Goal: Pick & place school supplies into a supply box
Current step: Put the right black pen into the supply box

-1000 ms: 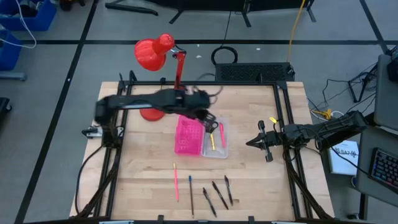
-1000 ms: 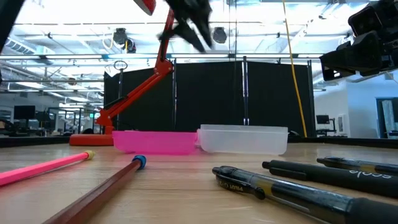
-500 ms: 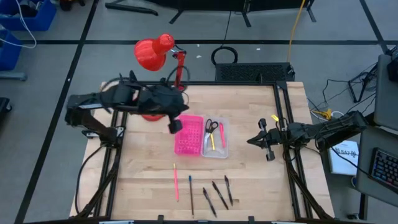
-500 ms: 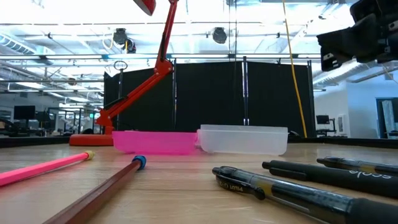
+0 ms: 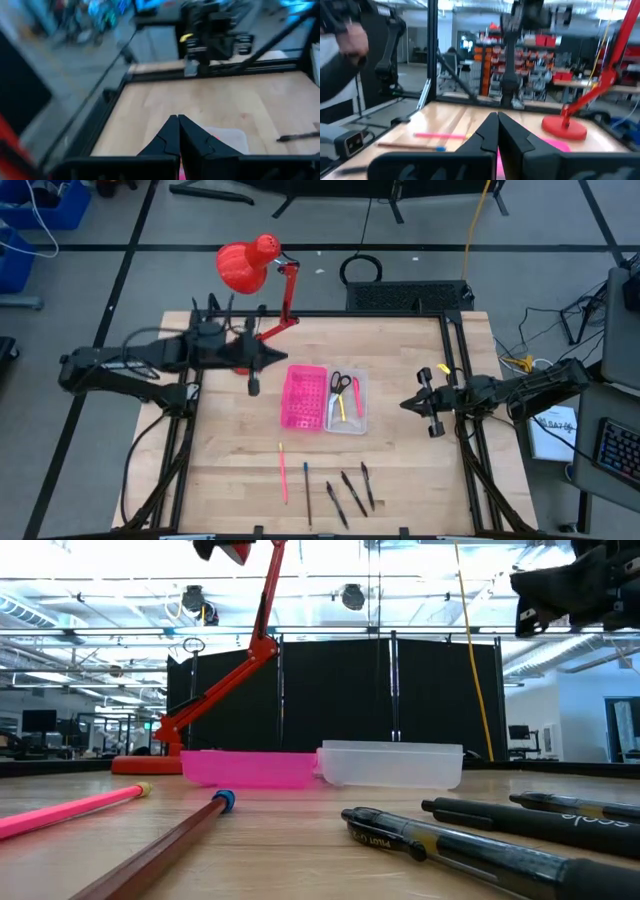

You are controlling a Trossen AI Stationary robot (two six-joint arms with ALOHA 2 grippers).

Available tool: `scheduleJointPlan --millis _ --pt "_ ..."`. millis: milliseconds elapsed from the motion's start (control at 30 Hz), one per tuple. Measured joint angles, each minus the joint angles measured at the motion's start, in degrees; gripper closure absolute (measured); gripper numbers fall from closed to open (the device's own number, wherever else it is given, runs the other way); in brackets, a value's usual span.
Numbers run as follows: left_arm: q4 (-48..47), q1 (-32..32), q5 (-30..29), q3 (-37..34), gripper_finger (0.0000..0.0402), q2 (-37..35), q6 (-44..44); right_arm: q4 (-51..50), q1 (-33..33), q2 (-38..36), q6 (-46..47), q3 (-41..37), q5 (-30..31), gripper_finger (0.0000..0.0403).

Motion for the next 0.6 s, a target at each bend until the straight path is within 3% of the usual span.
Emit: scheduleJointPlan --millis 267,433,600 --pt "21.0 2.6 5.2 -23.4 0.0398 -7.2 7.5 0.2 0.0 0.0 1.1 2.4 0.0 0.0403" --pt "39.4 9.8 18.7 -37.6 0.0398 -10.6 6.0 0.5 -0.1 0.0 3.8 2.8 0.4 0.0403" --pt "45.1 15.2 25.6 -44.5 0.0398 -11.4 2.7 0.7 -0.1 0.0 3.4 2.8 9.8 0.0403"
